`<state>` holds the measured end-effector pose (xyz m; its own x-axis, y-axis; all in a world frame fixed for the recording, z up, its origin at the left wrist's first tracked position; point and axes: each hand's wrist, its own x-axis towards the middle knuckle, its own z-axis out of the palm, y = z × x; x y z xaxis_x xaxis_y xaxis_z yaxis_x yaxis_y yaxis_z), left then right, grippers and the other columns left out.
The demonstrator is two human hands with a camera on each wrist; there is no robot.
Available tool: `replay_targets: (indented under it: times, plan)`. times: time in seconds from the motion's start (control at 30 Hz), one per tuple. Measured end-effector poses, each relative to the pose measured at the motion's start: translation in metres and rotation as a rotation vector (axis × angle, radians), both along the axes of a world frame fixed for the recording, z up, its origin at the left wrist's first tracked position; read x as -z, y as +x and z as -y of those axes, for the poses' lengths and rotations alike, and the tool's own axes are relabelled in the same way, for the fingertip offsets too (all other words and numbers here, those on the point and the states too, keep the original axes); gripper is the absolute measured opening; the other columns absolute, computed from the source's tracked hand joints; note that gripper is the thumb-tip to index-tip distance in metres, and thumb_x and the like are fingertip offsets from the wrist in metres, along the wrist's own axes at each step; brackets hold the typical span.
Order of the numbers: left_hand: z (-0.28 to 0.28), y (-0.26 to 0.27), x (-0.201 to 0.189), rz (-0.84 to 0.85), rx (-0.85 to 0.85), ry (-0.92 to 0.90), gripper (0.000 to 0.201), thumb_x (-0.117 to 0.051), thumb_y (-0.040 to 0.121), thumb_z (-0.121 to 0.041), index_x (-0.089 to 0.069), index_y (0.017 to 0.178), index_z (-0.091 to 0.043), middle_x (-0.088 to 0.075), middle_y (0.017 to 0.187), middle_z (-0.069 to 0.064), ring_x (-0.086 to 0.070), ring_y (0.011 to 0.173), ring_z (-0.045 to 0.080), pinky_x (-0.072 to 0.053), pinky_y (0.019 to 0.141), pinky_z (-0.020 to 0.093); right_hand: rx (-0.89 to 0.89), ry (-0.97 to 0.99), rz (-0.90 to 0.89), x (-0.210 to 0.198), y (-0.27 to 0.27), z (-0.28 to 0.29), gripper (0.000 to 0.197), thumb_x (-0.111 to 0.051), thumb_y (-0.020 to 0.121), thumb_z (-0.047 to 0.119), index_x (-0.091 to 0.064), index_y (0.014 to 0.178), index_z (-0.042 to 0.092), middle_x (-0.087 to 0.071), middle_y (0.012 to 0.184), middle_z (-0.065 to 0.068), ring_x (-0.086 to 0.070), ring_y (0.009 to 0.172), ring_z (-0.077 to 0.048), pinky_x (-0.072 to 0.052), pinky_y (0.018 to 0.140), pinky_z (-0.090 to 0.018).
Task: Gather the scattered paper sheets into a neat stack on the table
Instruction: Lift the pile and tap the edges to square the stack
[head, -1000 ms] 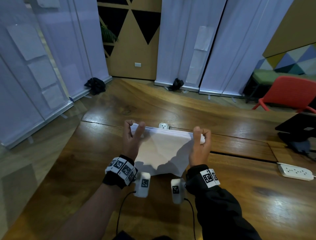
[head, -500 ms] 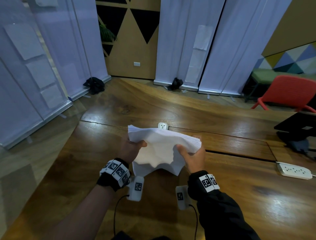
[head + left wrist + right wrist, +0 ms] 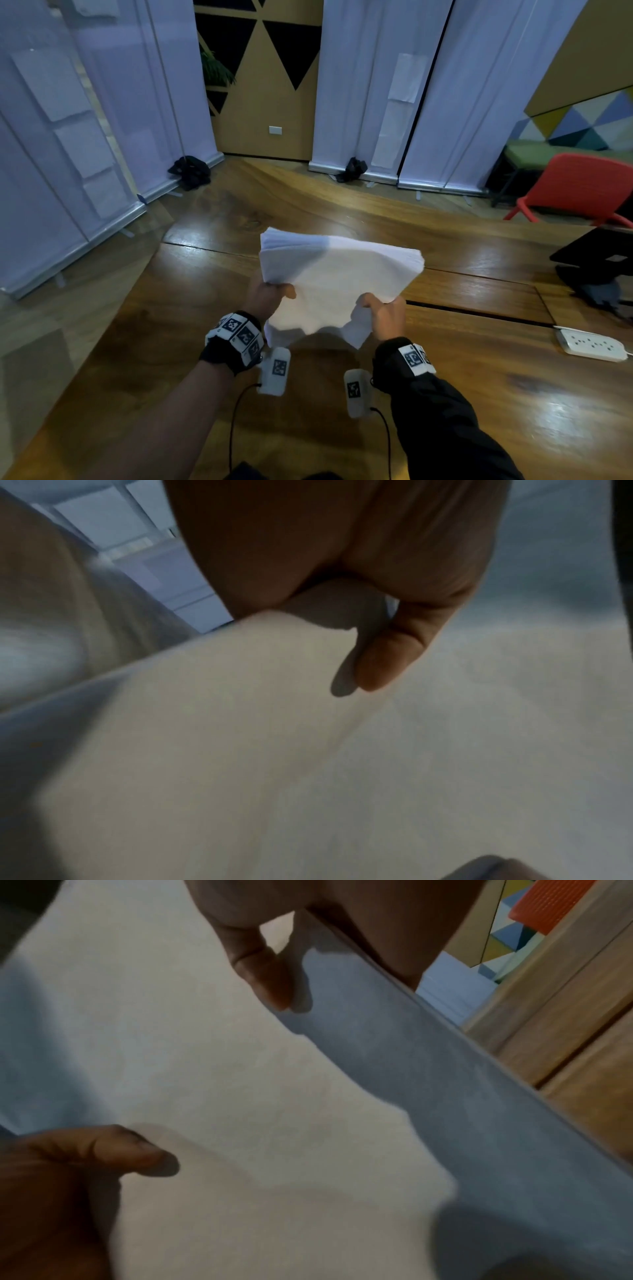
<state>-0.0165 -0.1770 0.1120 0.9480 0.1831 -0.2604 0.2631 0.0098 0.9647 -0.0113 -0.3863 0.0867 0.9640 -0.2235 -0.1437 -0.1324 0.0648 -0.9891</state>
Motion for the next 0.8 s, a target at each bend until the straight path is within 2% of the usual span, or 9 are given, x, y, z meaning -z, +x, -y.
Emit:
replay_targets:
  times: [0.07,0.13,0.23,0.3,0.43,0.53,0.63,0.73,0.8]
  plan:
    - [0.001,-0.004,-0.007,0.092,-0.011,-0.033,0.030,-0.057,0.045,-0.002,-0.058,0.070,-0.018,-0.058,0.078,0.005,-0.055,0.074,0.021,-0.050,0.063,0.031,0.031,0.067,0.061,-0.002,-0.005,0.002,0.033,-0.069,0.064,-0.002,-0.060,0.095,-0.004,-0.064,0.080,-0.007,-0.061,0.072,-0.018,-0.049,0.050,-0.013]
    - [0.002,-0.012,-0.005,0.092,0.000,-0.009,0.029,-0.059,0.049,-0.001,-0.056,0.071,-0.020,-0.057,0.076,-0.001,-0.054,0.071,0.014,-0.046,0.056,0.021,0.033,0.066,0.059,0.003,-0.011,0.003,0.031,-0.068,0.064,-0.004,-0.059,0.094,-0.001,-0.063,0.080,-0.003,-0.061,0.073,-0.016,-0.049,0.052,-0.011]
    - [0.005,-0.019,0.020,-0.016,-0.043,0.007,0.022,-0.066,0.057,-0.001,-0.057,0.071,-0.015,-0.059,0.074,0.001,-0.055,0.075,0.025,-0.044,0.054,0.022,-0.006,-0.014,-0.048,0.020,-0.019,-0.004,0.025,-0.064,0.075,-0.015,-0.060,0.076,0.010,-0.063,0.076,-0.001,-0.059,0.079,-0.025,-0.047,0.049,-0.011]
    - [0.010,-0.019,0.028,-0.108,-0.113,-0.045,0.016,-0.066,0.062,0.004,-0.059,0.071,-0.008,-0.059,0.071,0.003,-0.055,0.072,0.025,-0.044,0.051,0.022,-0.011,0.010,-0.100,0.024,-0.020,-0.011,0.020,-0.067,0.073,-0.011,-0.061,0.076,0.008,-0.062,0.076,-0.003,-0.058,0.081,-0.025,-0.046,0.046,-0.009]
    - [0.008,-0.012,0.014,0.004,-0.113,-0.096,0.024,-0.064,0.056,0.005,-0.059,0.066,-0.016,-0.062,0.066,0.001,-0.058,0.066,0.021,-0.050,0.059,0.029,0.022,0.069,-0.037,0.013,-0.015,-0.006,0.023,-0.068,0.061,0.005,-0.061,0.083,0.008,-0.064,0.082,-0.007,-0.060,0.079,-0.023,-0.050,0.054,-0.016]
    - [0.001,-0.010,0.008,0.063,-0.031,-0.032,0.033,-0.064,0.061,0.011,-0.057,0.069,-0.019,-0.060,0.070,0.001,-0.057,0.069,0.021,-0.050,0.059,0.028,0.034,0.034,-0.015,0.012,-0.013,0.006,0.027,-0.070,0.067,0.002,-0.060,0.092,0.006,-0.064,0.083,-0.003,-0.060,0.084,-0.025,-0.049,0.060,-0.021]
    - [0.008,-0.011,0.017,0.011,-0.038,-0.031,0.026,-0.066,0.059,0.003,-0.058,0.072,-0.018,-0.061,0.075,0.005,-0.058,0.078,0.029,-0.051,0.065,0.032,0.039,0.051,-0.016,0.012,-0.013,0.002,0.032,-0.063,0.079,-0.010,-0.058,0.107,0.004,-0.064,0.090,-0.004,-0.061,0.092,-0.025,-0.048,0.067,-0.023]
    - [0.016,-0.012,0.017,-0.022,-0.108,-0.090,0.025,-0.066,0.062,0.003,-0.058,0.072,-0.018,-0.061,0.077,0.008,-0.058,0.083,0.033,-0.051,0.076,0.042,0.045,0.090,-0.017,0.008,-0.013,-0.007,0.030,-0.061,0.080,-0.011,-0.059,0.101,0.011,-0.063,0.090,0.001,-0.060,0.086,-0.015,-0.048,0.068,-0.023]
    - [0.016,-0.013,0.012,0.019,-0.135,-0.104,0.030,-0.063,0.066,0.010,-0.053,0.070,-0.018,-0.057,0.073,0.007,-0.054,0.075,0.029,-0.048,0.068,0.035,0.072,0.121,0.007,0.007,-0.012,-0.004,0.032,-0.062,0.078,-0.012,-0.060,0.089,0.018,-0.064,0.090,0.001,-0.060,0.086,-0.012,-0.050,0.072,-0.025]
